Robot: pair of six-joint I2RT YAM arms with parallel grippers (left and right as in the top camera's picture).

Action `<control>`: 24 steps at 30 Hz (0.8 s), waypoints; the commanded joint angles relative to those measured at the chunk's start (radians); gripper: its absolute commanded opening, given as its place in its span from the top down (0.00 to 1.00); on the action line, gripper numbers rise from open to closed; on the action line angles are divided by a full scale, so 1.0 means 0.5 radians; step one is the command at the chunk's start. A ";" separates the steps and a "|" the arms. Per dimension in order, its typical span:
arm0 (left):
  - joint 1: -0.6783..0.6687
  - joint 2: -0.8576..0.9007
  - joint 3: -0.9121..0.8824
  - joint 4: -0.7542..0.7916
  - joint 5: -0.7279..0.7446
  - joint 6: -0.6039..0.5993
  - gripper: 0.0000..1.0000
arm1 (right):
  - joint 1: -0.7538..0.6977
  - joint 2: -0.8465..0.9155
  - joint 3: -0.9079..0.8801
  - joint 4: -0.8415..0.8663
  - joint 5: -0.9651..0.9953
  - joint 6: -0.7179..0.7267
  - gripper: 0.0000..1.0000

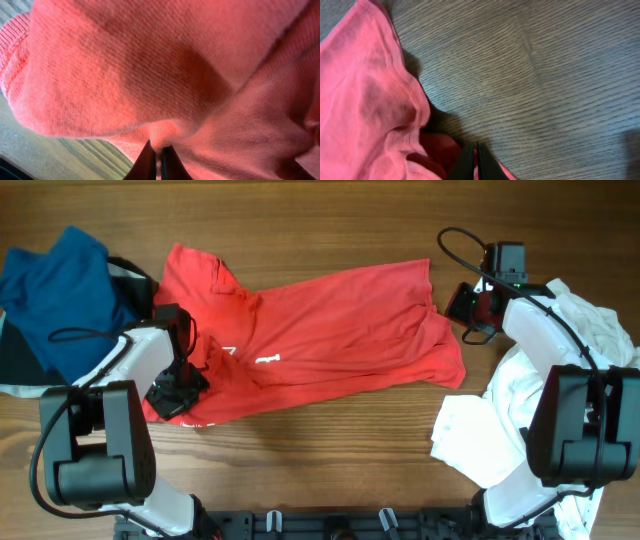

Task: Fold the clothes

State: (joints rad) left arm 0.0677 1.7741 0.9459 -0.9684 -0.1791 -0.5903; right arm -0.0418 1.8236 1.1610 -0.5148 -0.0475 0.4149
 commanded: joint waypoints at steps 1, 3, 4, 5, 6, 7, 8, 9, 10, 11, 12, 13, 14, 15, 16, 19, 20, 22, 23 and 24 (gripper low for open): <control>0.018 0.059 -0.091 -0.050 -0.011 -0.056 0.96 | -0.002 -0.033 0.031 -0.043 -0.132 -0.164 0.96; 0.018 -0.031 -0.091 -0.064 -0.011 -0.054 0.93 | -0.003 -0.095 0.031 -0.192 -0.130 -0.173 0.96; 0.018 -0.134 -0.091 -0.067 -0.011 -0.048 0.83 | -0.002 -0.134 0.031 -0.337 -0.131 -0.172 0.96; 0.018 -0.207 -0.091 -0.069 -0.008 -0.049 0.62 | -0.001 -0.151 0.031 -0.444 -0.154 -0.182 0.96; 0.018 -0.327 -0.091 -0.069 0.037 -0.048 0.36 | -0.001 -0.153 0.031 -0.575 -0.218 -0.252 0.96; 0.018 -0.408 -0.091 -0.070 0.086 -0.048 0.25 | -0.001 -0.149 0.022 -0.645 -0.237 -0.288 0.96; 0.018 -0.484 -0.091 -0.071 0.158 -0.048 0.22 | 0.003 -0.146 -0.018 -0.716 -0.236 -0.306 0.96; 0.016 -0.533 -0.091 -0.070 0.230 -0.048 0.22 | 0.007 -0.146 -0.053 -0.713 -0.236 -0.305 0.96; 0.011 -0.588 -0.091 -0.066 0.343 -0.048 0.22 | 0.008 -0.146 -0.097 -0.674 -0.236 -0.306 0.95; -0.002 -0.632 -0.091 -0.043 0.456 -0.039 0.23 | 0.008 -0.146 -0.143 -0.620 -0.236 -0.307 0.96; -0.027 -0.659 -0.091 -0.008 0.555 -0.002 0.24 | 0.008 -0.146 -0.176 -0.577 -0.237 -0.307 0.96; -0.070 -0.677 -0.091 0.050 0.655 0.058 0.25 | 0.008 -0.146 -0.218 -0.513 -0.236 -0.309 0.96; -0.128 -0.679 -0.091 0.108 0.712 0.108 0.25 | 0.008 -0.146 -0.256 -0.449 -0.236 -0.312 0.96; -0.195 -0.674 -0.091 0.158 0.733 0.140 0.25 | 0.008 -0.146 -0.281 -0.406 -0.237 -0.326 0.96; -0.285 -0.663 -0.091 0.211 0.732 0.171 0.25 | 0.008 -0.141 -0.322 -0.337 -0.237 -0.357 0.96; -0.564 -0.632 -0.091 0.363 0.731 0.258 0.24 | 0.008 -0.098 -0.437 -0.180 -0.236 -0.359 0.96; -0.668 -0.623 -0.091 0.424 0.731 0.307 0.24 | 0.008 -0.089 -0.471 -0.157 -0.220 -0.358 0.96; -0.874 -0.610 -0.091 0.565 0.730 0.438 0.23 | -0.001 -0.086 -0.504 -0.148 -0.078 -0.302 0.96; -0.952 -0.605 -0.091 0.625 0.729 0.500 0.23 | -0.008 -0.086 -0.504 -0.156 -0.019 -0.271 0.96; -1.028 -0.597 -0.091 0.685 0.712 0.548 0.23 | -0.021 -0.086 -0.503 -0.163 0.027 -0.221 0.96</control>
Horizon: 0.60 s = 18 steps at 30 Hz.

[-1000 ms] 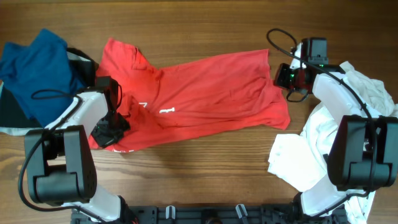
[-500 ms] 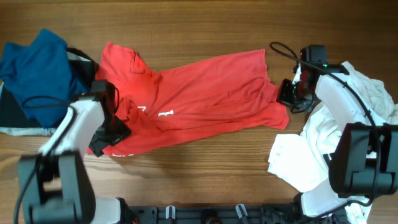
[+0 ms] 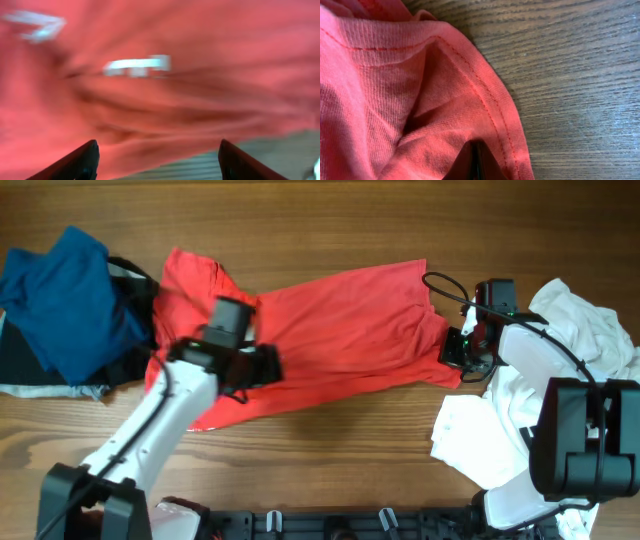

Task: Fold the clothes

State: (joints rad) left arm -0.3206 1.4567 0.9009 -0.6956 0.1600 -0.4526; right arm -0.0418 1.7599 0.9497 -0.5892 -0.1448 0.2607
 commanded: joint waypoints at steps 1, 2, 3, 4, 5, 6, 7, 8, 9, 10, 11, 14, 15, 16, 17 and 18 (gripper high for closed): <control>-0.316 0.049 -0.001 0.200 -0.009 0.278 0.23 | -0.042 0.041 -0.080 -0.015 0.224 0.113 0.96; -0.386 0.068 -0.001 0.256 -0.083 0.278 0.23 | -0.067 0.041 -0.080 -0.022 0.224 0.127 0.96; -0.432 0.092 -0.001 0.278 -0.150 0.278 0.23 | -0.096 0.041 -0.080 -0.034 0.224 0.146 0.96; -0.474 0.127 -0.001 0.284 -0.216 0.278 0.23 | -0.136 0.041 -0.080 -0.055 0.224 0.159 0.96; -0.508 0.195 -0.001 0.275 -0.249 0.278 0.23 | -0.168 0.041 -0.080 -0.060 0.206 0.133 0.95; -0.517 0.240 -0.001 0.270 -0.249 0.294 0.23 | -0.179 0.041 -0.080 -0.059 0.192 0.083 0.96; -0.517 0.288 -0.001 0.262 -0.253 0.333 0.24 | -0.178 0.041 -0.080 -0.059 0.192 0.060 0.96; -0.517 0.320 -0.001 0.255 -0.279 0.359 0.25 | -0.178 0.041 -0.080 -0.060 0.191 0.056 0.96; -0.517 0.352 -0.001 0.249 -0.318 0.369 0.26 | -0.178 0.041 -0.080 -0.060 0.159 0.053 0.96; -0.517 0.375 -0.001 0.249 -0.356 0.371 0.26 | -0.178 0.041 -0.080 -0.059 0.135 0.041 0.96; -0.517 0.386 -0.001 0.250 -0.377 0.400 0.26 | -0.178 0.041 -0.080 -0.058 0.123 0.033 0.96; -0.517 0.386 -0.001 0.252 -0.461 0.429 0.38 | -0.178 0.041 -0.080 -0.057 0.124 0.034 0.96; -0.517 0.387 -0.001 0.256 -0.473 0.429 0.41 | -0.178 0.041 -0.080 -0.058 0.124 0.033 0.96; -0.517 0.388 -0.001 0.268 -0.475 0.430 0.42 | -0.178 0.041 -0.080 -0.059 0.125 0.032 0.96; -0.517 0.388 -0.001 0.276 -0.481 0.429 0.42 | -0.178 0.041 -0.081 -0.063 0.124 0.032 0.96; -0.517 0.388 -0.001 0.288 -0.481 0.429 0.43 | -0.178 0.041 -0.080 -0.066 0.124 0.032 0.96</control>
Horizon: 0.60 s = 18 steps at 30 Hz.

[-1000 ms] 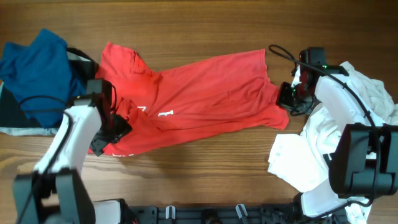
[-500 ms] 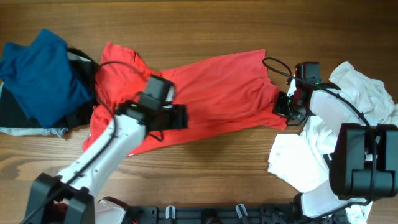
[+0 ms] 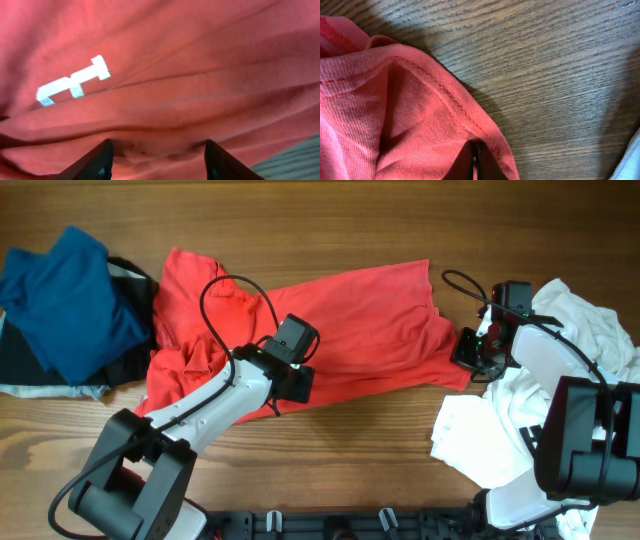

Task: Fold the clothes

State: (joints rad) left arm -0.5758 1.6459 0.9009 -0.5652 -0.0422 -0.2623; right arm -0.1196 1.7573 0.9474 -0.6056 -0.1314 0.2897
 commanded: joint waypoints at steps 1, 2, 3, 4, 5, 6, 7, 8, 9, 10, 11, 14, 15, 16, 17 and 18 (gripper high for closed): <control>-0.006 0.011 -0.001 0.034 -0.077 0.048 0.43 | -0.022 0.047 -0.076 -0.033 0.098 -0.026 0.96; -0.006 0.011 -0.001 0.041 -0.076 0.048 0.43 | -0.022 0.047 -0.076 -0.033 0.098 -0.026 0.96; -0.006 0.011 -0.001 0.041 -0.076 0.049 0.43 | -0.022 0.047 -0.076 -0.033 0.098 -0.025 0.96; -0.006 0.015 -0.001 0.040 -0.076 0.049 0.42 | -0.022 0.047 -0.076 -0.033 0.098 -0.025 0.96; -0.006 0.021 -0.001 0.041 -0.076 0.049 0.39 | -0.022 0.047 -0.076 -0.033 0.098 -0.025 0.96; -0.006 0.040 -0.001 0.040 -0.076 0.050 0.35 | -0.022 0.047 -0.076 -0.034 0.098 -0.026 0.96; -0.006 0.050 -0.001 0.040 -0.076 0.073 0.34 | -0.022 0.047 -0.076 -0.035 0.098 -0.025 0.96; -0.013 0.067 -0.001 0.040 -0.077 0.117 0.33 | -0.022 0.047 -0.076 -0.035 0.098 -0.025 0.96; -0.024 0.076 -0.001 0.040 -0.077 0.159 0.33 | -0.022 0.047 -0.076 -0.034 0.098 -0.025 0.96; -0.037 0.079 -0.001 0.042 -0.083 0.198 0.34 | -0.022 0.047 -0.076 -0.033 0.098 -0.025 0.96; -0.057 0.079 -0.001 0.047 -0.125 0.198 0.34 | -0.022 0.047 -0.076 -0.033 0.098 -0.024 0.96; -0.101 0.079 -0.001 0.050 -0.251 0.206 0.39 | -0.022 0.047 -0.076 -0.033 0.098 -0.017 0.96; -0.101 0.079 -0.001 0.050 -0.268 0.209 0.39 | -0.022 0.047 -0.076 -0.033 0.098 -0.017 0.96; -0.101 0.079 -0.001 0.055 -0.270 0.213 0.40 | -0.022 0.047 -0.076 -0.033 0.098 -0.017 0.96; -0.101 0.079 -0.001 0.059 -0.270 0.213 0.41 | -0.022 0.047 -0.076 -0.033 0.098 -0.017 0.96; -0.101 0.079 -0.001 0.062 -0.270 0.213 0.42 | -0.022 0.047 -0.076 -0.033 0.098 -0.018 0.96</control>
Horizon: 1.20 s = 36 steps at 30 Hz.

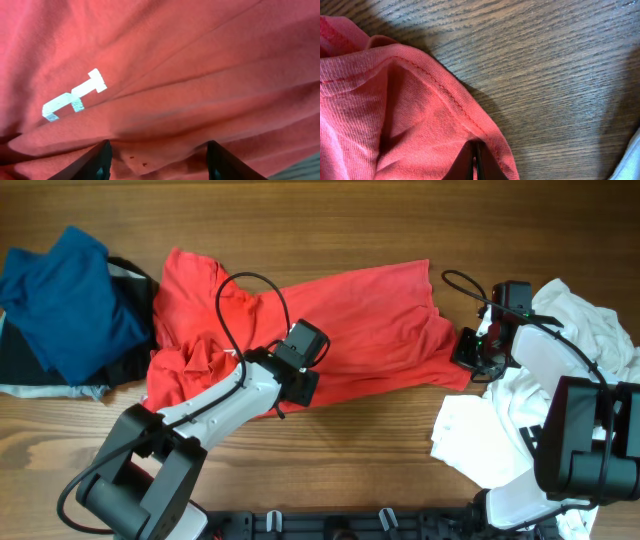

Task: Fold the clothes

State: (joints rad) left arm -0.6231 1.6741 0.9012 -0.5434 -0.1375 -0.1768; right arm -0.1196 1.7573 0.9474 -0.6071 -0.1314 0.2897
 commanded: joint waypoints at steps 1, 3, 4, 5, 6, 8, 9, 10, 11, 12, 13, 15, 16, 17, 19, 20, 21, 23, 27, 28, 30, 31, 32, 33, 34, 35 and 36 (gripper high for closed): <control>-0.007 0.023 -0.002 0.021 -0.079 0.042 0.43 | -0.022 0.047 -0.076 -0.030 0.098 -0.017 0.96; -0.007 0.037 -0.002 0.036 -0.079 0.040 0.45 | -0.022 0.047 -0.076 -0.031 0.098 0.002 0.96; -0.007 0.053 -0.002 0.044 -0.079 0.041 0.46 | -0.022 0.047 -0.076 -0.031 0.098 0.002 0.96; -0.007 0.064 -0.002 0.050 -0.078 0.040 0.48 | -0.022 0.047 -0.076 -0.031 0.098 0.002 0.96; -0.007 0.074 -0.002 0.056 -0.078 0.040 0.52 | -0.022 0.047 -0.076 -0.031 0.098 0.001 0.96; -0.007 0.078 -0.002 0.056 -0.079 0.040 0.62 | -0.022 0.047 -0.076 -0.031 0.098 -0.001 0.96; -0.007 0.078 -0.002 0.056 -0.079 0.041 0.68 | -0.022 0.047 -0.076 -0.031 0.098 0.001 0.96; -0.007 0.078 -0.002 0.056 -0.079 0.041 0.77 | -0.022 0.047 -0.076 -0.031 0.098 0.002 0.96; -0.007 0.078 -0.002 0.056 -0.080 0.041 0.87 | -0.022 0.047 -0.076 -0.030 0.098 0.002 0.96; -0.007 0.078 -0.002 0.056 -0.081 0.041 0.95 | -0.022 0.047 -0.076 -0.030 0.098 0.000 0.95; -0.007 0.073 -0.001 0.056 -0.088 0.040 0.96 | -0.022 0.047 -0.076 -0.029 0.098 0.001 0.96; -0.007 0.048 0.000 0.055 -0.163 0.024 0.96 | -0.022 0.047 -0.076 -0.030 0.098 0.000 0.96; -0.006 0.026 0.001 0.056 -0.205 0.024 0.96 | -0.022 0.047 -0.076 -0.029 0.098 0.000 0.95; -0.005 -0.003 0.001 0.057 -0.255 0.015 0.96 | -0.022 0.047 -0.076 -0.029 0.098 0.000 0.95; 0.006 -0.047 0.001 0.064 -0.368 -0.037 0.96 | -0.022 0.047 -0.076 -0.029 0.098 0.000 0.95; 0.021 -0.060 0.001 0.072 -0.440 -0.078 0.96 | -0.022 0.047 -0.076 -0.029 0.098 -0.001 0.95; 0.038 -0.062 0.001 0.082 -0.497 -0.113 0.96 | -0.022 0.047 -0.076 -0.029 0.098 -0.001 0.95; 0.104 -0.061 0.001 0.145 -0.558 -0.214 0.96 | -0.022 0.047 -0.076 -0.029 0.098 -0.001 0.95; 0.234 -0.049 0.001 0.308 -0.434 -0.343 0.79 | -0.022 0.047 -0.076 -0.030 0.098 -0.002 0.95; 0.253 -0.040 0.001 0.331 -0.383 -0.343 0.67 | -0.022 0.047 -0.076 -0.030 0.098 -0.001 0.95; 0.266 -0.028 0.001 0.333 -0.367 -0.343 0.65 | -0.022 0.047 -0.076 -0.030 0.098 -0.002 0.95; 0.272 -0.019 0.001 0.333 -0.373 -0.331 0.62 | -0.022 0.047 -0.076 -0.029 0.098 -0.002 0.95; 0.275 -0.018 0.001 0.316 -0.379 -0.319 0.61 | -0.022 0.047 -0.076 -0.029 0.099 -0.003 0.95; 0.277 -0.021 0.001 0.287 -0.388 -0.320 0.61 | -0.022 0.047 -0.076 -0.030 0.099 -0.005 0.95; 0.278 -0.046 0.005 0.208 -0.385 -0.349 0.62 | -0.022 0.047 -0.076 -0.031 0.099 -0.005 0.95; 0.278 -0.066 0.005 0.162 -0.385 -0.368 0.62 | -0.022 0.047 -0.076 -0.030 0.099 -0.006 0.95; 0.278 -0.101 0.005 0.092 -0.385 -0.401 0.63 | -0.022 0.047 -0.076 -0.030 0.098 -0.007 0.95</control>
State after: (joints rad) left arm -0.4896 1.6630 0.9024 -0.4316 -0.3378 -0.3298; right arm -0.1196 1.7573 0.9474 -0.6071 -0.1314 0.2901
